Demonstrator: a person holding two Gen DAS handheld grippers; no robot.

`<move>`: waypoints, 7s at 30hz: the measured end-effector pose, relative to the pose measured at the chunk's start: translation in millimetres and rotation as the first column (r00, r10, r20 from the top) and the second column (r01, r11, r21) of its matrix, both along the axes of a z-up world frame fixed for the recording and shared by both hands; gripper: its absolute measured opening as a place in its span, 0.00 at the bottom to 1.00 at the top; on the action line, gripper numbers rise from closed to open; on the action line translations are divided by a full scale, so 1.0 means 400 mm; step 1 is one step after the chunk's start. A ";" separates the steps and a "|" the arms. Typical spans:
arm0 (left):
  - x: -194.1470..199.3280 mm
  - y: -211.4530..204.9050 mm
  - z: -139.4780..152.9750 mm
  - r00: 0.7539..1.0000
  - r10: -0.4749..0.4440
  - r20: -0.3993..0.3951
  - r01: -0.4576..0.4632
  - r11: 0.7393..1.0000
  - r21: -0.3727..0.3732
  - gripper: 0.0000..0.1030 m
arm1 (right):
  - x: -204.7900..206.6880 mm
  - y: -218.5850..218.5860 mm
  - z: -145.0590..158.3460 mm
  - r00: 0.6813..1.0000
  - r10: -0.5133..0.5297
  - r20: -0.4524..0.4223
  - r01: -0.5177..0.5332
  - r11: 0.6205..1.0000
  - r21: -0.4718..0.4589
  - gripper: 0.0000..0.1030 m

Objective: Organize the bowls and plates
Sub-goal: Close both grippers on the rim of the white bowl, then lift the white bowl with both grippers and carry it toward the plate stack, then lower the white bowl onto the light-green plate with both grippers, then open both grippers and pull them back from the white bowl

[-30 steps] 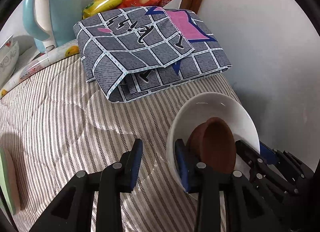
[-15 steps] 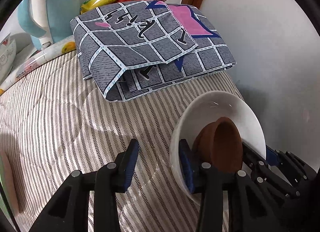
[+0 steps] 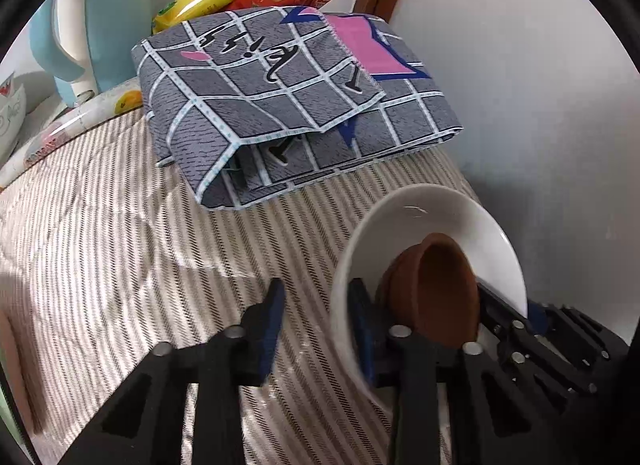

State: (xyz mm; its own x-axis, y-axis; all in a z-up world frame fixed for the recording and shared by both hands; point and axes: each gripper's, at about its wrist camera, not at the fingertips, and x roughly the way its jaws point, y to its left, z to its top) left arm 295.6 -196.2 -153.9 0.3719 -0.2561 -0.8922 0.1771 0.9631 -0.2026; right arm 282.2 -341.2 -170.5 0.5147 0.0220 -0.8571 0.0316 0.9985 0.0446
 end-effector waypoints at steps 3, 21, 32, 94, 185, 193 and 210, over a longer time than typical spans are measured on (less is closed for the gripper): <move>-0.007 -0.011 0.001 1.000 -0.014 -0.003 0.014 0.999 -0.029 0.12 | -0.003 -0.003 0.002 1.000 -0.014 0.016 0.014 1.000 0.019 0.15; -0.084 0.033 0.039 0.998 0.044 0.034 -0.044 0.999 -0.014 0.09 | -0.069 0.032 0.012 0.999 -0.037 0.022 0.036 0.997 0.064 0.10; -0.159 0.118 0.100 0.995 0.080 0.053 -0.080 0.997 -0.018 0.08 | -0.138 0.101 0.072 0.999 -0.016 0.051 0.013 0.997 0.077 0.09; -0.279 0.727 0.242 0.941 0.303 0.151 -0.299 0.953 -0.048 0.08 | -0.223 0.682 0.205 0.964 0.216 0.154 -0.226 0.973 0.050 0.08; -0.216 0.936 0.072 0.915 0.402 -0.047 -0.402 0.915 -0.006 0.15 | -0.115 0.850 0.042 0.936 0.351 0.007 -0.349 0.930 0.111 0.20; -0.250 0.947 0.103 0.908 0.418 -0.027 -0.418 0.909 -0.003 0.23 | -0.140 0.844 0.060 0.935 0.353 0.017 -0.353 0.930 0.101 0.22; -0.372 0.847 0.259 0.894 0.426 0.139 -0.431 0.902 0.009 0.39 | -0.338 0.719 0.247 0.931 0.316 0.179 -0.320 0.947 -0.011 0.49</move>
